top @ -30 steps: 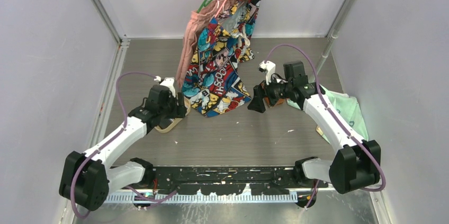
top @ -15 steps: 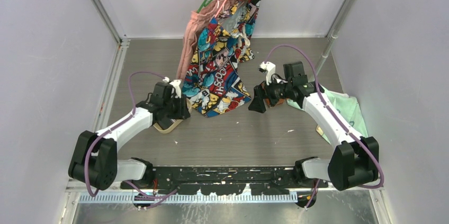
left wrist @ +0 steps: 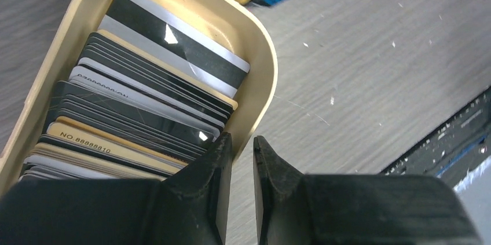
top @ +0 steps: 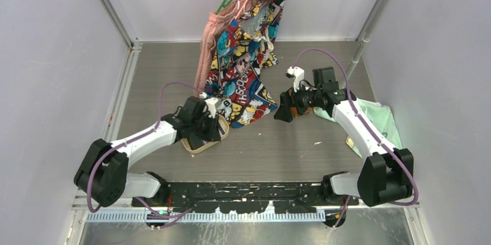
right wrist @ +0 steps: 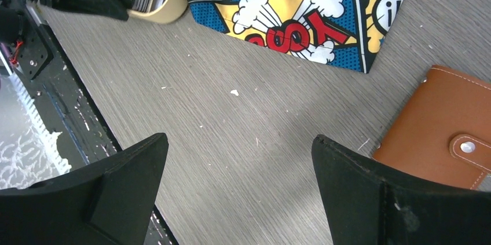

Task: Put the credit cards into the card holder
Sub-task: Move the storage box to the center of the board, then open the card holder at the center of the board.

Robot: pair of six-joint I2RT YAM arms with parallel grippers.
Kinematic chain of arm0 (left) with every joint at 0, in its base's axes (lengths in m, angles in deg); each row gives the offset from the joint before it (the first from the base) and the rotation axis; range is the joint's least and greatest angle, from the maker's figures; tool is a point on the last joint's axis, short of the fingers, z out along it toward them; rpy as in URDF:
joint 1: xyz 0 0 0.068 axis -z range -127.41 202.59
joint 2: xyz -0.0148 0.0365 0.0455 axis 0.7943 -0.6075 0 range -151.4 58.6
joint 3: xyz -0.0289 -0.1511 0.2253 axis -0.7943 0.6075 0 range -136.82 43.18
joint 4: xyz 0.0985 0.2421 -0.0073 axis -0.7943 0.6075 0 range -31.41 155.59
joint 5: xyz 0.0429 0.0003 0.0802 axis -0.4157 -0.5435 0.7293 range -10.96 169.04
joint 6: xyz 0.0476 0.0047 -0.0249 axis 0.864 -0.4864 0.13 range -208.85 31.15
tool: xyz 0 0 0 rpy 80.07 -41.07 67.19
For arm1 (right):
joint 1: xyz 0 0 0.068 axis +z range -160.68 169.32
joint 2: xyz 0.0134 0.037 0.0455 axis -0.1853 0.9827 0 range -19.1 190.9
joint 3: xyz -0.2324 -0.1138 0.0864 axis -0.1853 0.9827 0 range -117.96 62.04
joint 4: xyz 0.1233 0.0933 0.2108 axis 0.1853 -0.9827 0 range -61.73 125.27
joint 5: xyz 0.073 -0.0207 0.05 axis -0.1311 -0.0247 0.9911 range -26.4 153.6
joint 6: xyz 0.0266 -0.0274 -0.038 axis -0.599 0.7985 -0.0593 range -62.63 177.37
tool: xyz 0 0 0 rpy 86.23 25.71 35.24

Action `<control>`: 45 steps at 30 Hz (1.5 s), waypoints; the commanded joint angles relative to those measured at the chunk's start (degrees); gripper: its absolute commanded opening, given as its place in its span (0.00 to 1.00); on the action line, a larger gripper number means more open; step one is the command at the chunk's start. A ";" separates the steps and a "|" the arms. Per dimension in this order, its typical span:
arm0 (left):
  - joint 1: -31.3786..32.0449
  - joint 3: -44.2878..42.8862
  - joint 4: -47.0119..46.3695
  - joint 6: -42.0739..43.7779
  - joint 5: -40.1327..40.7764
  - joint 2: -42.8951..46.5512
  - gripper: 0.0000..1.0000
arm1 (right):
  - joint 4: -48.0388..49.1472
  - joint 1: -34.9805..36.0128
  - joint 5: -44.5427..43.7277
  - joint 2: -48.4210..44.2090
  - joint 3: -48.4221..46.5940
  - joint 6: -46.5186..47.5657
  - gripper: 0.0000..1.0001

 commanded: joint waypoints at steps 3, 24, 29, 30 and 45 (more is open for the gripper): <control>9.39 -0.81 -2.64 4.86 -4.03 -1.76 0.21 | 0.88 -2.51 -4.52 0.22 -2.13 0.23 1.00; 15.44 2.61 -8.82 5.50 0.83 19.27 0.55 | 0.99 -6.25 -30.22 27.30 -15.40 -5.07 0.86; 15.43 10.48 -26.71 -2.95 0.41 25.28 0.73 | -0.58 -7.27 -29.22 32.61 -19.39 -3.78 0.84; 15.41 11.91 -30.99 -4.89 0.12 25.15 0.74 | -1.13 -7.46 -28.53 33.50 -20.32 -3.35 0.83; 18.06 -1.31 -52.51 -21.84 1.77 -12.95 0.62 | -10.66 -4.93 -15.16 32.19 -18.54 -4.82 0.47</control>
